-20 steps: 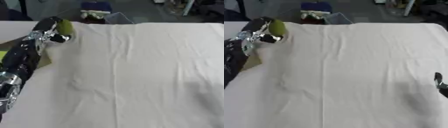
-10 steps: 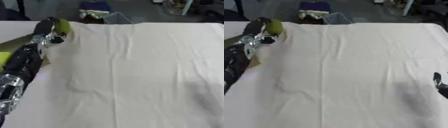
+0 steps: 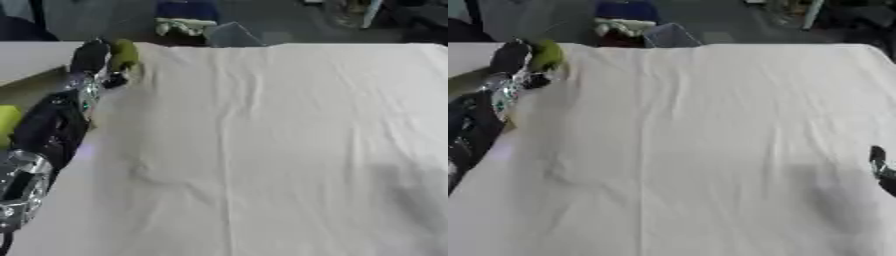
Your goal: Pick up objects on the table and place them in the box.
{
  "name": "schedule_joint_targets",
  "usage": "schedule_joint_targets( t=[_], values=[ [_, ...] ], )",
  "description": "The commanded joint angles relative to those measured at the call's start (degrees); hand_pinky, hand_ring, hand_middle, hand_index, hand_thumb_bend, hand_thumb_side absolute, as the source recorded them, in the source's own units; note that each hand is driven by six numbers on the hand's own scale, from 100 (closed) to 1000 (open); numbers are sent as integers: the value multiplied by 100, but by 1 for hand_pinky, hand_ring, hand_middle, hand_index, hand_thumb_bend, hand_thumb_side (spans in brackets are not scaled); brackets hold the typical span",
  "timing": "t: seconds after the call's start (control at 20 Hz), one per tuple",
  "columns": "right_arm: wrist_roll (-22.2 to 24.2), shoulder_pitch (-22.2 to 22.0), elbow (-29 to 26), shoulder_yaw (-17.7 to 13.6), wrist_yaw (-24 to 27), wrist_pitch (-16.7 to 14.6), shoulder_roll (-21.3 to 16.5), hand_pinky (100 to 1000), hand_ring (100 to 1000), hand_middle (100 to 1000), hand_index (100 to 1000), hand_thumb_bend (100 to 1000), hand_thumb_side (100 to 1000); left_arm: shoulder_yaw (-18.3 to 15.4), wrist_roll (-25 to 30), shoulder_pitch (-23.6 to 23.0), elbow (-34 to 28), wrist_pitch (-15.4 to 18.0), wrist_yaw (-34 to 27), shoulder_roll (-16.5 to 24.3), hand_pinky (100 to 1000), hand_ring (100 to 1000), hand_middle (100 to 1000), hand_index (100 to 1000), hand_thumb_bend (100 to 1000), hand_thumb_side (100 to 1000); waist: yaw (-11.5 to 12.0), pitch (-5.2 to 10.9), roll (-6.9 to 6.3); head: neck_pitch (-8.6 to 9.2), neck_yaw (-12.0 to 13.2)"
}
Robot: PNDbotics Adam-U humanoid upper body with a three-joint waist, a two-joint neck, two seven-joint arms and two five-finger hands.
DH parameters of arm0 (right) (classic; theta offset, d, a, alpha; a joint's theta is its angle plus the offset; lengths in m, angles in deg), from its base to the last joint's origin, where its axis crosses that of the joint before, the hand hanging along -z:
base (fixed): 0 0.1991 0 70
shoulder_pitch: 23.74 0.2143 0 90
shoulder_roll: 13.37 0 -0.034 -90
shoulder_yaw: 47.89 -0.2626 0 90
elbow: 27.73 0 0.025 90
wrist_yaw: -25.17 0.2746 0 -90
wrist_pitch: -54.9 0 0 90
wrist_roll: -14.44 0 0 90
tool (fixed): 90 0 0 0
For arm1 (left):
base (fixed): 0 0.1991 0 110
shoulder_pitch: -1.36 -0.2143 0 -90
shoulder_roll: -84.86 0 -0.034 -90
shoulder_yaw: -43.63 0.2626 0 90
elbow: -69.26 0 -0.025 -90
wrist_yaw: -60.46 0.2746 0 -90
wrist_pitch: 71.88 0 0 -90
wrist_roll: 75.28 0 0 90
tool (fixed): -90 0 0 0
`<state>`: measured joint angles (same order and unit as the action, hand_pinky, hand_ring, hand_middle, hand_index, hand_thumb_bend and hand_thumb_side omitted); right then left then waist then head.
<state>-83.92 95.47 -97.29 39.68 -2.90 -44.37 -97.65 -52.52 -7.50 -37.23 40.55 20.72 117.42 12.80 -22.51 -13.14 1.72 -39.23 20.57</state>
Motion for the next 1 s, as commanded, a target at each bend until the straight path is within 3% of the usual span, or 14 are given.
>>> schedule_joint_targets(
  t=[0.05, 0.3, 0.55, 1.0],
  values=[
    [-18, 44, -57, -41, 46, -5, -110, 733, 988, 596, 892, 280, 293, -7, 5, 91, -445, 257, -495, 334, 467, 298, 378, 456, 100, 377, 34, 137, 0, -19, -41],
    [-60, -77, -62, -93, 31, 14, -197, 734, 989, 596, 892, 278, 294, 261, 1291, -129, -1332, 896, -756, 967, 496, 342, 412, 495, 100, 296, 208, 247, -35, -110, -163],
    [-87, -184, -54, -128, 14, 31, -276, 734, 989, 596, 892, 275, 295, 424, 2364, -720, -2136, 1570, -769, 1534, 510, 409, 418, 517, 100, 212, 366, 355, -62, -183, -286],
    [-107, -374, -9, -154, -21, 44, -392, 734, 989, 596, 892, 269, 297, 949, 3123, -1800, -2321, 2363, -109, 1864, 559, 474, 505, 598, 100, 121, 613, 572, -103, -371, -379]
  ],
)
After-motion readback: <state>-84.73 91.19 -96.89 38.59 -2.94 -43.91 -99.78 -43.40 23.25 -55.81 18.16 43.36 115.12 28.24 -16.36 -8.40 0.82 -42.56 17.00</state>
